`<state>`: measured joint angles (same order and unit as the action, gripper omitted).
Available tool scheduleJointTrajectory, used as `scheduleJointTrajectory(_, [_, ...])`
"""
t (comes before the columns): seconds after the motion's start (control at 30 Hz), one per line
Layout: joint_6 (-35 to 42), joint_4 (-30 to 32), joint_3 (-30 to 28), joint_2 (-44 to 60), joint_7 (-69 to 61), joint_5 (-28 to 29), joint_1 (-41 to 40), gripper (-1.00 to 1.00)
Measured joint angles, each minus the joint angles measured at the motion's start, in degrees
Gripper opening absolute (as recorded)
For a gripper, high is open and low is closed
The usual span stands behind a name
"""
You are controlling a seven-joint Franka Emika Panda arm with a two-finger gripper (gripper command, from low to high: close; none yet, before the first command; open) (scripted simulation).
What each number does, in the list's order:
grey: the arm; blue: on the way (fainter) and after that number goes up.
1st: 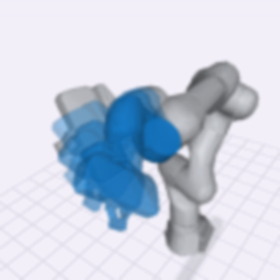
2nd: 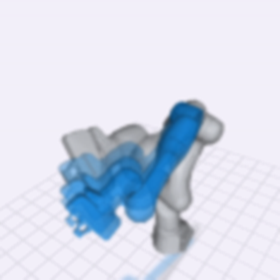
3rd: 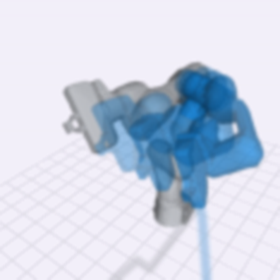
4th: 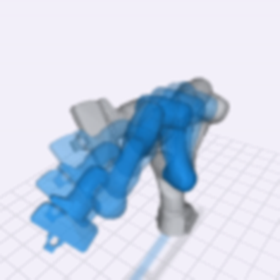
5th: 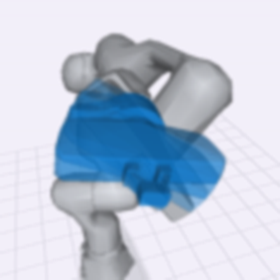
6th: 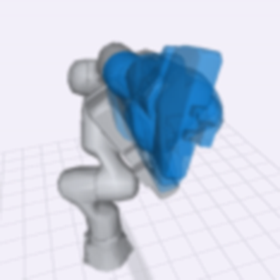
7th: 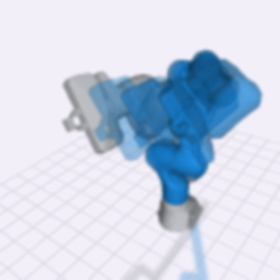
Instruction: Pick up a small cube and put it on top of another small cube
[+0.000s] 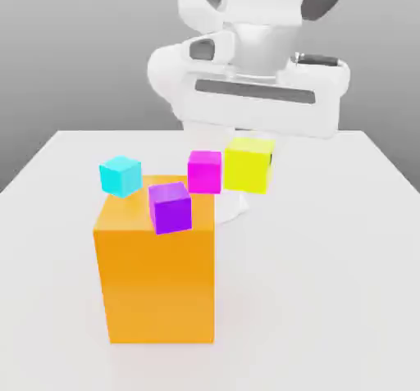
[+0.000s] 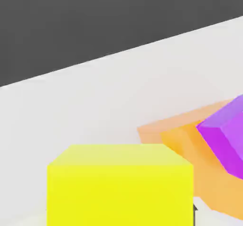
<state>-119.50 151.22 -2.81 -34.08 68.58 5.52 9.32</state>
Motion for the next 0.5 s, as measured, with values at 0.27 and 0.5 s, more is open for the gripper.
scheduleJointTrajectory(0.27, [13.0,5.0,-4.9,-16.0,-10.9,0.3,-1.1,-1.0])
scheduleJointTrajectory(0.5, [5.5,11.9,-5.7,-15.2,-11.6,1.2,-1.7,1.0])
